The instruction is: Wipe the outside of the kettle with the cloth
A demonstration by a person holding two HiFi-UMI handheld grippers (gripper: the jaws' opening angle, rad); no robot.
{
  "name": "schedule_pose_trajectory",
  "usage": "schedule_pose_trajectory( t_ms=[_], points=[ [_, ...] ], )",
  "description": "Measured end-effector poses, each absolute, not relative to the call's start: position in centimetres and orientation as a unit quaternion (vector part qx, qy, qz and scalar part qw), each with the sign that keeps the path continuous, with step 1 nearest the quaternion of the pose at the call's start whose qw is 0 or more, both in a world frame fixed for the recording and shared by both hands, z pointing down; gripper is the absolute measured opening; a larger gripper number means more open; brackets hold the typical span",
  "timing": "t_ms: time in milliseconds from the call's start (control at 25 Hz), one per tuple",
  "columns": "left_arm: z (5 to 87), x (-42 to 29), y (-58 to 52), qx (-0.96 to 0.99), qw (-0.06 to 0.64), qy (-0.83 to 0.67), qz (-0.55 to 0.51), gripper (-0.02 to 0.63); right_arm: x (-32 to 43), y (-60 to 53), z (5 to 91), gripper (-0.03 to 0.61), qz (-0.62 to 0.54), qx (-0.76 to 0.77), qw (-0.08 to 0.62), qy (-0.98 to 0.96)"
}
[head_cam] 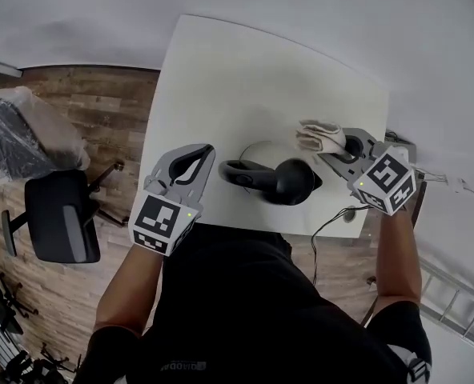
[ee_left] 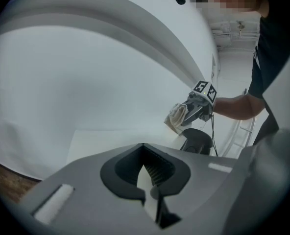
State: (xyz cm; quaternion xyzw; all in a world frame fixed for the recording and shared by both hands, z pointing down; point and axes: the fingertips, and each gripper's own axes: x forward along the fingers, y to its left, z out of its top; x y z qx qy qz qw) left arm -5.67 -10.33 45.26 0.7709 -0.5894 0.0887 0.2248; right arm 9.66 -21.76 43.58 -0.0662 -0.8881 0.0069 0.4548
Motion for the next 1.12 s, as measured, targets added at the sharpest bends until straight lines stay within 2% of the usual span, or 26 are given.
schedule_pose_trajectory(
  t_ms=[280,560,1120],
  points=[
    [44.7,-4.5,-9.8,0.783,0.202,-0.579,0.103,0.006,10.2,-19.7,40.1,0.098,-0.115,-0.078,0.449,-0.883],
    [44.4,-3.9,-9.5,0.791,0.187,-0.573,0.105,0.006,8.3,-18.5,40.3,0.098,-0.225,-0.151,0.489,-0.829],
    [46.2,-5.6,-7.4,0.782,0.197,-0.585,0.090,0.006,4.8,-16.4,43.4,0.098,-0.280,-0.298,0.530,-0.743]
  ],
)
